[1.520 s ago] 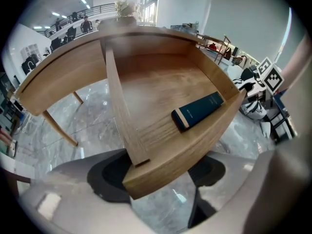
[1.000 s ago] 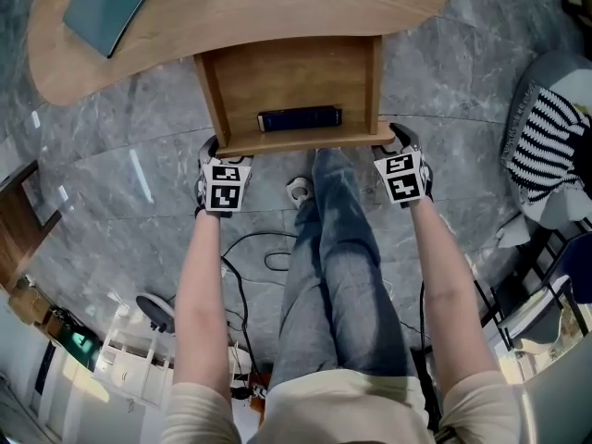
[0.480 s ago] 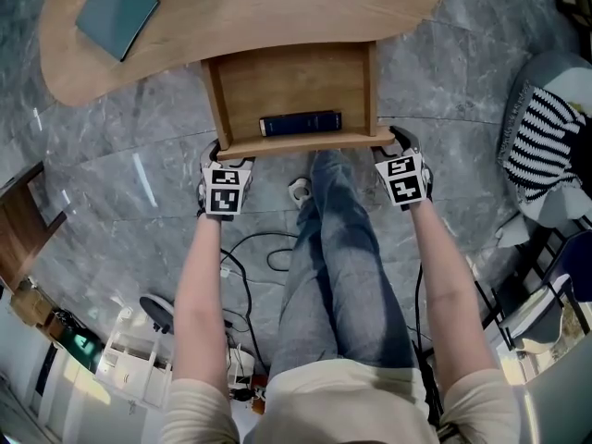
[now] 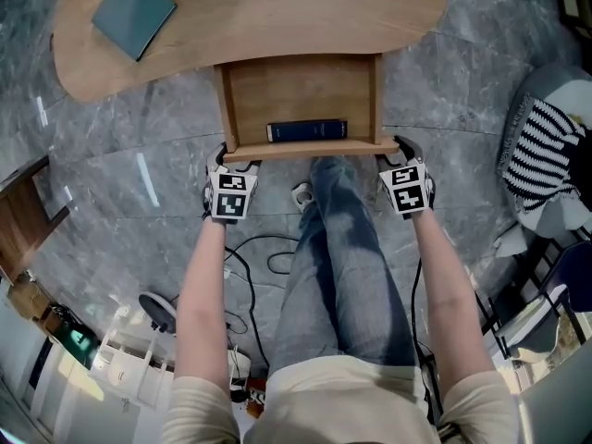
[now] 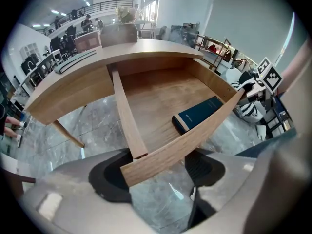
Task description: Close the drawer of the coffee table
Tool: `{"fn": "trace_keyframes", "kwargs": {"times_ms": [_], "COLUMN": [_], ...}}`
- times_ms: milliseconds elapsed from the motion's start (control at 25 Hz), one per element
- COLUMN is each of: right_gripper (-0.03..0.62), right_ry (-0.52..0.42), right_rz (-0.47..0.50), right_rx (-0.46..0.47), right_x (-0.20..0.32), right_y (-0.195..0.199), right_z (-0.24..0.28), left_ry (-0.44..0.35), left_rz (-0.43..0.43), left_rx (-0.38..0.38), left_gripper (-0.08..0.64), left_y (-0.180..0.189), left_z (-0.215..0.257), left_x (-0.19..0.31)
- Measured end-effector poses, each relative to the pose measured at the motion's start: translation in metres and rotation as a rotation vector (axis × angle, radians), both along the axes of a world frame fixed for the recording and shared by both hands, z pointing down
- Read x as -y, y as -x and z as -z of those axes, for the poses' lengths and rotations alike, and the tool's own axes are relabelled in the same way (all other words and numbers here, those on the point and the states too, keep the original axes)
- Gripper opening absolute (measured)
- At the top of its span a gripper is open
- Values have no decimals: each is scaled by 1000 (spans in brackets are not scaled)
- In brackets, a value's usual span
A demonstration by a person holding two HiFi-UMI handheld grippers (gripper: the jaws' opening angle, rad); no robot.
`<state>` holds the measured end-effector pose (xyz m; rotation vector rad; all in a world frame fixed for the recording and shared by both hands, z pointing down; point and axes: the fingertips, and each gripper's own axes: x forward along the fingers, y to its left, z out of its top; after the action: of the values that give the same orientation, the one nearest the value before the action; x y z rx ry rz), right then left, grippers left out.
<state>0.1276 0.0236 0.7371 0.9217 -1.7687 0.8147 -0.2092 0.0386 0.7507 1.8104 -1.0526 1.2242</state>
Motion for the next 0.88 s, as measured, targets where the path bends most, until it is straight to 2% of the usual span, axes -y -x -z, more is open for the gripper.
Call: {"fn": "trace_keyframes", "kwargs": {"times_ms": [320,880], "right_gripper": [213,213], "right_ry": [-1,-17], "right_rz": [-3,-9], "right_rx": [-3,-8], "right_x": [-1,21], "right_y": [2,1], "right_z": [-2,-3], "left_ry": [-16,-27], "left_rz": [-29,-20], "left_rx": [10,6], "left_gripper": [336,336], "left_y": [3,4], "left_z": [4,0], "left_x": [8,28]}}
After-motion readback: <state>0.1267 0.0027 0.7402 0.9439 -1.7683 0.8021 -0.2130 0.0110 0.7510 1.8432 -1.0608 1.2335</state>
